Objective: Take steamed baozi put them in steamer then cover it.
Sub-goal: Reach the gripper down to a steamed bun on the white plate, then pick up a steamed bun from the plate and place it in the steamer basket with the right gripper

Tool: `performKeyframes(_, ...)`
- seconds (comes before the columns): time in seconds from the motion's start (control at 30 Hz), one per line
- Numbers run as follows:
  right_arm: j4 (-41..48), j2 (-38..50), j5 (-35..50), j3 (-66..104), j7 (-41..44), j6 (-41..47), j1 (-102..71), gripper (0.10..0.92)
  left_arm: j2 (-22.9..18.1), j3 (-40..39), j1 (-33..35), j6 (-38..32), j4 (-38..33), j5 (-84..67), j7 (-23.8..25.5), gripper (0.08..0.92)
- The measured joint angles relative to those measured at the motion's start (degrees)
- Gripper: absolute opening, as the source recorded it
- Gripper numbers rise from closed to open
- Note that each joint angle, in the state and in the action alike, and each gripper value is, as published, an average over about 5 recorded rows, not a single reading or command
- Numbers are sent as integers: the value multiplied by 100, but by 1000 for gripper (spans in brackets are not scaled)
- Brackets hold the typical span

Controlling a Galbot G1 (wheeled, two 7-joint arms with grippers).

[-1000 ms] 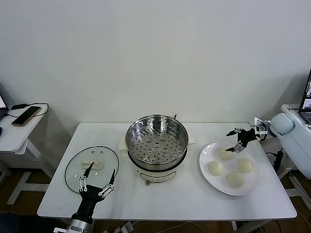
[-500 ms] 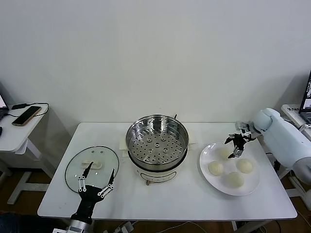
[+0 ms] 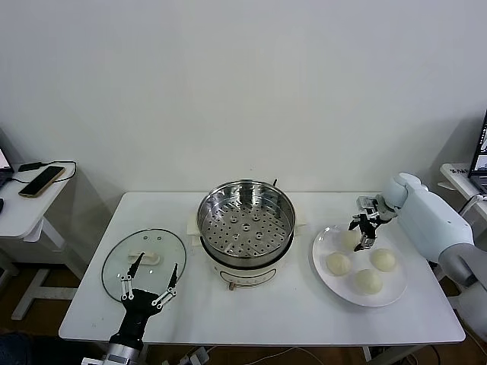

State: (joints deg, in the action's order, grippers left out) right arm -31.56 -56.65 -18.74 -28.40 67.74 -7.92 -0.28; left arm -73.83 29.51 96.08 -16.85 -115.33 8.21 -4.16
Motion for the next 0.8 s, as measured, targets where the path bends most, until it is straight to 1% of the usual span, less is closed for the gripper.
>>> performKeyframes(0.1,-86,37,-1,-35,13,-30,49,632,1,3,-2,7,-9,-1,-5,823)
performKeyframes(0.3,-560,194,130,-163,155,-256,324,634,15,-11,-15,17,-38,-2,-9,823)
performKeyframes(0.57,-1537,168,587,-615,388,-959,1134,636,62,-63,-43,21,-42,-5,-13,823)
performKeyframes(0.8,-2290,-196,798,-1168,526,-1672,1932,636,89,-69,-19,7,-66,-8,-21,823)
